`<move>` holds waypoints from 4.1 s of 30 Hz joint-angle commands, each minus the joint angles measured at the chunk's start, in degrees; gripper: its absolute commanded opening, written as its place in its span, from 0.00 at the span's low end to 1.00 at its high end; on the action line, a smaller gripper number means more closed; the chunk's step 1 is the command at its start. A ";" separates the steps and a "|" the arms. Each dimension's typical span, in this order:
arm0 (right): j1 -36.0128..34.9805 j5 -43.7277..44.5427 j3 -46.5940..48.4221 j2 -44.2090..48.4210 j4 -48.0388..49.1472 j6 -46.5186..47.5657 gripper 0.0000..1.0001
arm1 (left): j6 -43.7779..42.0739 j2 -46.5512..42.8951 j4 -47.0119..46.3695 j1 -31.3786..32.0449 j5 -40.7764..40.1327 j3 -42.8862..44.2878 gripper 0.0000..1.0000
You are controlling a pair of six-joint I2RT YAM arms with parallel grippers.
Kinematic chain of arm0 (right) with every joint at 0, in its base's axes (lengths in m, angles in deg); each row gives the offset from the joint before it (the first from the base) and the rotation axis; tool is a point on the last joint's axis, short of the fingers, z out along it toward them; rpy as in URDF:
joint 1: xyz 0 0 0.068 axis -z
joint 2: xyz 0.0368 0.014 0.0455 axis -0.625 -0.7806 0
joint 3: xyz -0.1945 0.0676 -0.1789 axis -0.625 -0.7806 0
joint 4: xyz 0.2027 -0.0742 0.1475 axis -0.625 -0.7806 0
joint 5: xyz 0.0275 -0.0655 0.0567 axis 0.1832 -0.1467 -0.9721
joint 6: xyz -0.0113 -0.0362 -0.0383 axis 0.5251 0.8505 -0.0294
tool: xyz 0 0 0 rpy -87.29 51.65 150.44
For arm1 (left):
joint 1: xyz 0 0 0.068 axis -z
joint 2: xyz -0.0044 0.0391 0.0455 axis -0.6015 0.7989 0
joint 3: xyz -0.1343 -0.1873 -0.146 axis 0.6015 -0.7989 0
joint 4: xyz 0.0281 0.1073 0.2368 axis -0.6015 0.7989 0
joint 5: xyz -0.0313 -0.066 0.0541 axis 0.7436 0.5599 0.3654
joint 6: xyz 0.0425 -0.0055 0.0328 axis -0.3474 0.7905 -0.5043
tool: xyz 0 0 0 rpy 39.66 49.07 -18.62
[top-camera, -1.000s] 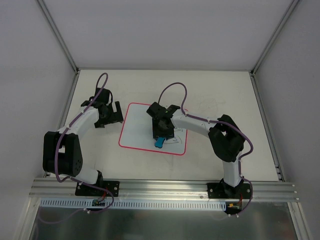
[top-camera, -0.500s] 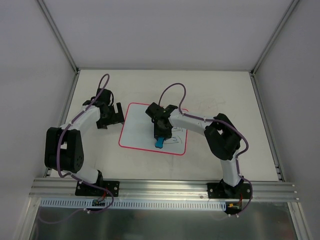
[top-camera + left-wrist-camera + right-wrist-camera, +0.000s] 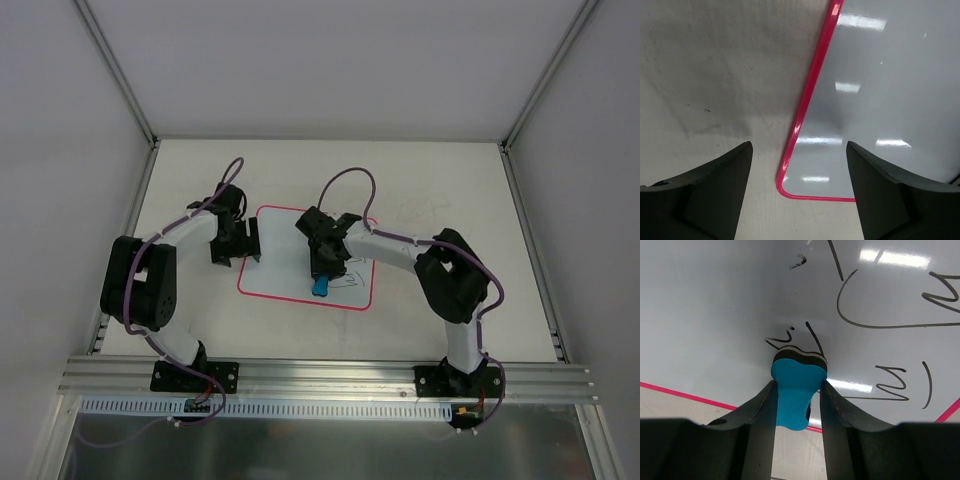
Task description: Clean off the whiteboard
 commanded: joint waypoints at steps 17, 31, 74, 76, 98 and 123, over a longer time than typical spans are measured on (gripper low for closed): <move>0.62 0.10 -4.73 4.30 4.50 13.94 0.09 | 6.57 2.58 0.14 10.51 0.55 -3.92 0.09; 2.02 2.99 -4.62 0.59 3.62 12.46 0.00 | 9.47 1.69 0.14 10.86 -2.09 -6.48 0.00; 9.14 7.55 1.08 -2.57 -3.05 10.43 0.00 | 8.69 3.45 0.14 10.86 0.37 -4.98 0.00; 12.03 8.35 -1.72 -1.34 -3.23 9.73 0.00 | 8.69 3.37 0.14 10.86 0.28 -5.16 0.00; 25.67 -2.71 -24.76 15.28 5.01 3.14 0.00 | 8.69 3.45 0.23 10.86 3.09 -4.46 0.00; 19.93 -1.84 -26.77 15.09 9.42 1.82 0.00 | 8.69 2.13 0.23 10.69 2.30 -4.89 0.00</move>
